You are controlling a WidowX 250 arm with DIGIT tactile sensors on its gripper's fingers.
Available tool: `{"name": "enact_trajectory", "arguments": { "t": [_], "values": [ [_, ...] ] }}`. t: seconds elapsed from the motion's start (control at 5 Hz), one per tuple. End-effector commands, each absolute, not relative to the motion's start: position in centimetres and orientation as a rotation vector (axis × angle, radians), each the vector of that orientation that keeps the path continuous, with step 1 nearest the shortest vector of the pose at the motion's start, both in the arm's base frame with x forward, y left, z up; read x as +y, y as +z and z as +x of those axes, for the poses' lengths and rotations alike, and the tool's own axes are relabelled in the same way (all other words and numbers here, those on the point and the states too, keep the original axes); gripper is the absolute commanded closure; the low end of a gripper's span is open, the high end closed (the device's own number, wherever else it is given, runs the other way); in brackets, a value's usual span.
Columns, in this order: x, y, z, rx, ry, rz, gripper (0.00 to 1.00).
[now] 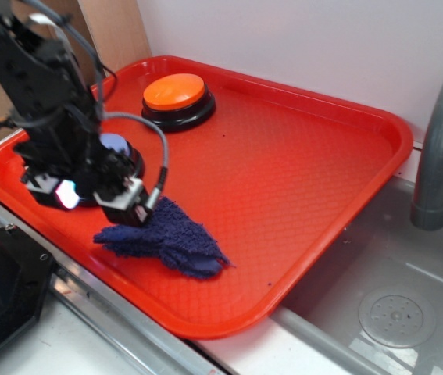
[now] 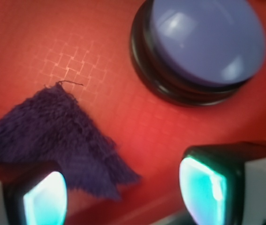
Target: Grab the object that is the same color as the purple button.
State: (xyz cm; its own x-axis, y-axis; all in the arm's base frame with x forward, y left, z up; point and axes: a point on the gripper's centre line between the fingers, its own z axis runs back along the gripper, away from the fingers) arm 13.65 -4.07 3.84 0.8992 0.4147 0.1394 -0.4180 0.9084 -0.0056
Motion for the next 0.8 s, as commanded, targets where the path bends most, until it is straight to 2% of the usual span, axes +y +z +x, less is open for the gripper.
{"name": "enact_trajectory", "arguments": {
  "t": [0.0, 0.2, 0.6],
  "values": [
    [-4.22, 1.59, 14.28, -0.131, 0.438, -0.066, 0.00],
    [-4.58, 0.97, 14.07, -0.121, 0.468, -0.080, 1.00],
    [-5.00, 0.66, 14.18, -0.128, 0.451, -0.094, 1.00]
  ]
}}
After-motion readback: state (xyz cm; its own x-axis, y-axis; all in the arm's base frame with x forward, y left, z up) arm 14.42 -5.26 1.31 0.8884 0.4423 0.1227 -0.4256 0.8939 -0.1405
